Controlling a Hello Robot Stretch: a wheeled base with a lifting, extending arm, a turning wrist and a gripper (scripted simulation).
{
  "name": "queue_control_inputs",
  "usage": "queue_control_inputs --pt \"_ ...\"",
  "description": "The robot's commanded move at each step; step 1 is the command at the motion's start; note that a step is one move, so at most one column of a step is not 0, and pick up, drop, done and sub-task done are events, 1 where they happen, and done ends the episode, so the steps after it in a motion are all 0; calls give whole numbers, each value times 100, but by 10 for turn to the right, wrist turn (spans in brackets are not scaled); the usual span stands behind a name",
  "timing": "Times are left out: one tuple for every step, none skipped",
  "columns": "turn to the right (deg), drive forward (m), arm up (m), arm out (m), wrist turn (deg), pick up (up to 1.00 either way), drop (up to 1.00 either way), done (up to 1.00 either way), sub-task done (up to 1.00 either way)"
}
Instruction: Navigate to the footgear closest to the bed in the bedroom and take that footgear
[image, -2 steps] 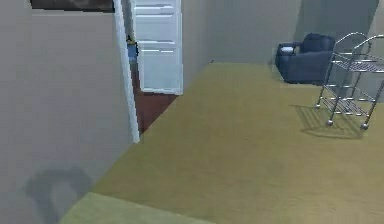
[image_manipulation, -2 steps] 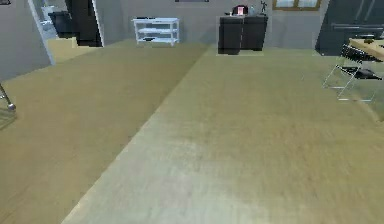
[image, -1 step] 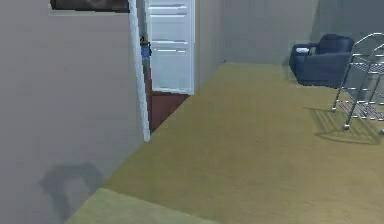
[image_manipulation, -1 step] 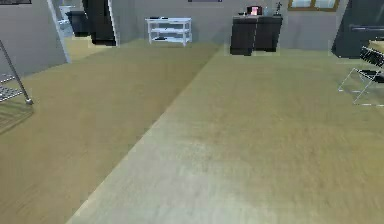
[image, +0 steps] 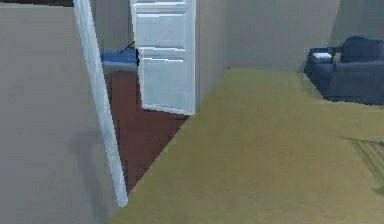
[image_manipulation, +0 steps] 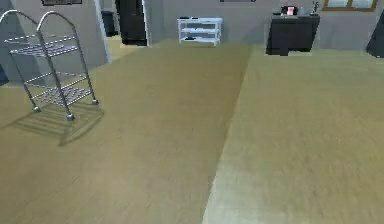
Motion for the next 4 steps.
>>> queue_control_inputs --pt "0 100 0 0 0 0 0 0 0" --pt "0 35 0 0 0 0 0 0 0" --pt "-240 0 0 0 0 0 0 0 0" --pt "0 45 0 0 0 0 0 0 0"
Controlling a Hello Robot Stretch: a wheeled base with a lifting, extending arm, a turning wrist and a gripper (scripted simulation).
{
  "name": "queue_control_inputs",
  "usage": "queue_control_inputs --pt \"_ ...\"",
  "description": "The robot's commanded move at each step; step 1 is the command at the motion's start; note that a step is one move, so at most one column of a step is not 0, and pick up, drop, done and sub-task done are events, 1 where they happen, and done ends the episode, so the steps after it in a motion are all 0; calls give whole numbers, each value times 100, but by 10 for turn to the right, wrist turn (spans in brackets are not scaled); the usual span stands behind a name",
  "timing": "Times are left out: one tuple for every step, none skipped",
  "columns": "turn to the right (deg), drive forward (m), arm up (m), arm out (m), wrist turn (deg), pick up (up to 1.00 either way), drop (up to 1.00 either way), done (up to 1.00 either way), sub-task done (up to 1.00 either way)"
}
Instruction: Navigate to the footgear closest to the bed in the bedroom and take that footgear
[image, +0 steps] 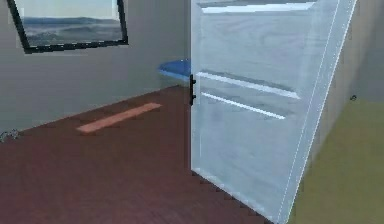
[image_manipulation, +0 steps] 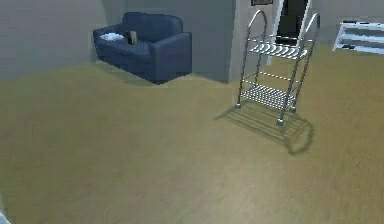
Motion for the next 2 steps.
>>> queue_control_inputs --pt "-180 0 0 0 0 0 0 0 0" --pt "0 100 0 0 0 0 0 0 0"
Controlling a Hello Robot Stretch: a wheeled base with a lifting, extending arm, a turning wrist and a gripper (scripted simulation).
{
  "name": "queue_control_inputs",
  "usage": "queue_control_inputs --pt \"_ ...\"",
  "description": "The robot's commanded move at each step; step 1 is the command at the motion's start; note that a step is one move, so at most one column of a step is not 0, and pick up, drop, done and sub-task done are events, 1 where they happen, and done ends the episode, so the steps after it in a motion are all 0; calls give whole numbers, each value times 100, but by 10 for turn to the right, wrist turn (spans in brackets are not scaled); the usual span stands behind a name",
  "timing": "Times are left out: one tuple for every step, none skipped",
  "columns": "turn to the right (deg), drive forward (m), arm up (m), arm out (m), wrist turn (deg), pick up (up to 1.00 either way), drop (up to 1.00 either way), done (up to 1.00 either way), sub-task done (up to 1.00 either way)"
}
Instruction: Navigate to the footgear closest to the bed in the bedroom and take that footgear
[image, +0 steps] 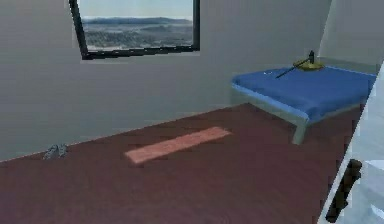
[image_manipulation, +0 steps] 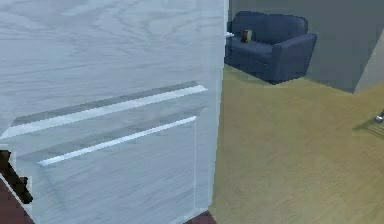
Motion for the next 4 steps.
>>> queue_control_inputs --pt "-60 0 0 0 0 0 0 0 0" --pt "0 50 0 0 0 0 0 0 0" --pt "450 0 0 0 0 0 0 0 0" --pt "0 100 0 0 0 0 0 0 0"
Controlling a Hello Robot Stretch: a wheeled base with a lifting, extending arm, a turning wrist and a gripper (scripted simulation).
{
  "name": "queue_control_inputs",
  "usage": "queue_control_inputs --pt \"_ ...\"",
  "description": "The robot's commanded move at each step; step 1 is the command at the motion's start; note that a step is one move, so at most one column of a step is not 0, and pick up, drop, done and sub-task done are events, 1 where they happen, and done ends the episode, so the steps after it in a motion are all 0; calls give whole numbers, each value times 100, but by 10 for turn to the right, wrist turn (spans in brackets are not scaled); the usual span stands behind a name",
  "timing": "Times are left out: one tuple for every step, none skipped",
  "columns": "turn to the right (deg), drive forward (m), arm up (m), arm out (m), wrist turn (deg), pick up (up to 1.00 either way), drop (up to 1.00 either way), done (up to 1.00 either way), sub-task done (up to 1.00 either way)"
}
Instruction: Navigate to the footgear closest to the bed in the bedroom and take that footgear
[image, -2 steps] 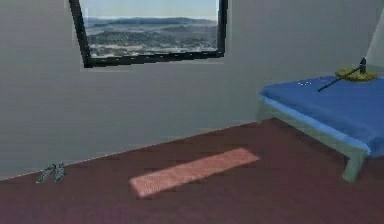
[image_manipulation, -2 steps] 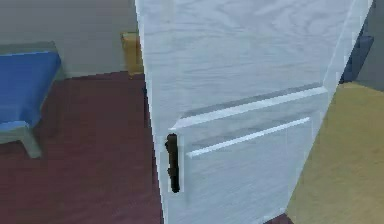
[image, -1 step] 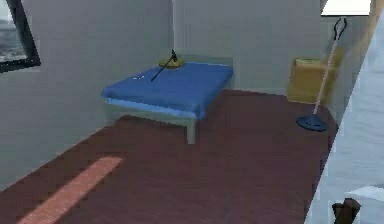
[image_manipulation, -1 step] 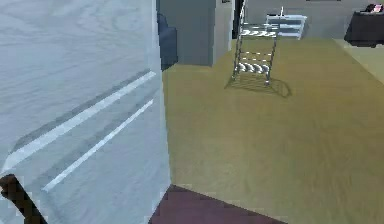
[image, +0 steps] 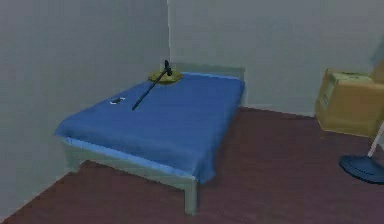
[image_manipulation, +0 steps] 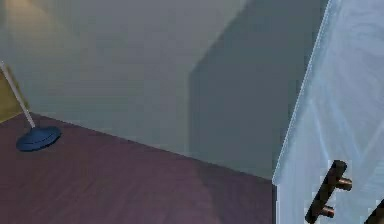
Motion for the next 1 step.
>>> queue_control_inputs --pt "270 0 0 0 0 0 0 0 0"
